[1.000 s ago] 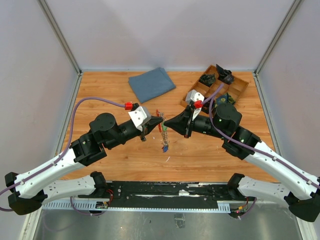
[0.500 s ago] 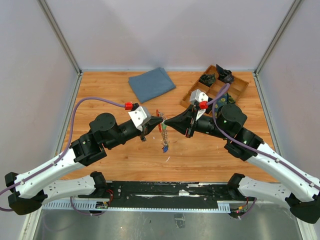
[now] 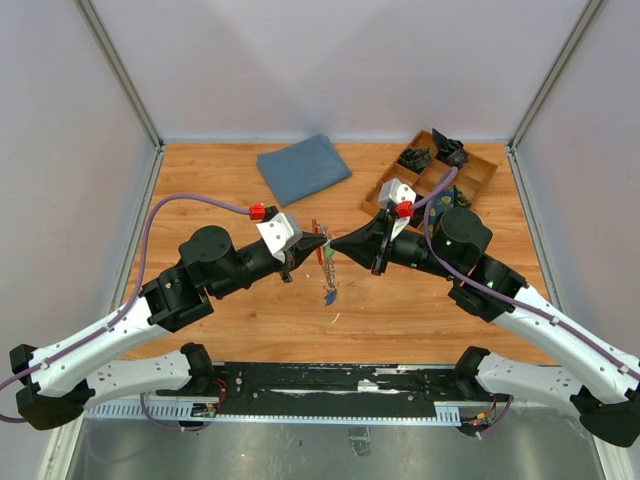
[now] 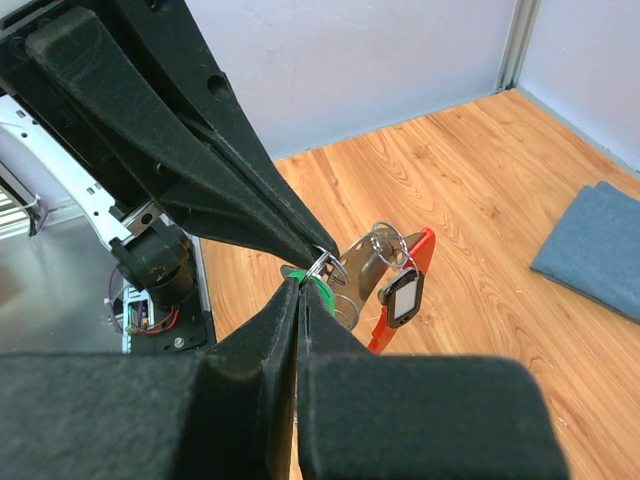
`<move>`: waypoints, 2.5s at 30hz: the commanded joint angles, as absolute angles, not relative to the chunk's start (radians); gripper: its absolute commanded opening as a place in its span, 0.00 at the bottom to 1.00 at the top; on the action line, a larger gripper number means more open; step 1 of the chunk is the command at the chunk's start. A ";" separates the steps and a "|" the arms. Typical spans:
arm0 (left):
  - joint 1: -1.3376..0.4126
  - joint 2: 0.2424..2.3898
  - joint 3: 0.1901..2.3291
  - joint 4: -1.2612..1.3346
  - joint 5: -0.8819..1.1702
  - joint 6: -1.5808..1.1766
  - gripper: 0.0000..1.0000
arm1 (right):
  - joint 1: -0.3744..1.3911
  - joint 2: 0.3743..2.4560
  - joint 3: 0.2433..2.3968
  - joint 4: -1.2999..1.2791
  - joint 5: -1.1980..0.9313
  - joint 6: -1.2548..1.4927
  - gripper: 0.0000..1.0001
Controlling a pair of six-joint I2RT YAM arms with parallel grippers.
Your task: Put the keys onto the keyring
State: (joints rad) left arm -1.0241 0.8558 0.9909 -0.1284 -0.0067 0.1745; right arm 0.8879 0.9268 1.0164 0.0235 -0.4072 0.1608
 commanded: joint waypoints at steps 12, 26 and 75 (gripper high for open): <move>-1.021 0.844 0.992 -0.066 -0.015 0.166 0.00 | 0.905 0.908 1.013 -0.014 -0.332 0.176 0.01; -1.021 0.848 0.994 -0.065 -0.015 0.169 0.01 | 0.905 0.879 0.972 0.042 -0.296 0.216 0.01; -1.020 0.804 0.943 -0.141 -0.345 0.125 0.00 | 0.738 1.716 1.170 -0.644 -0.227 0.077 0.29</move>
State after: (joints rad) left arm -1.0241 0.8238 0.9474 -0.1753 -0.3279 0.1234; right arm 0.7448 1.7615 1.1812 -0.7021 -0.2985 0.0696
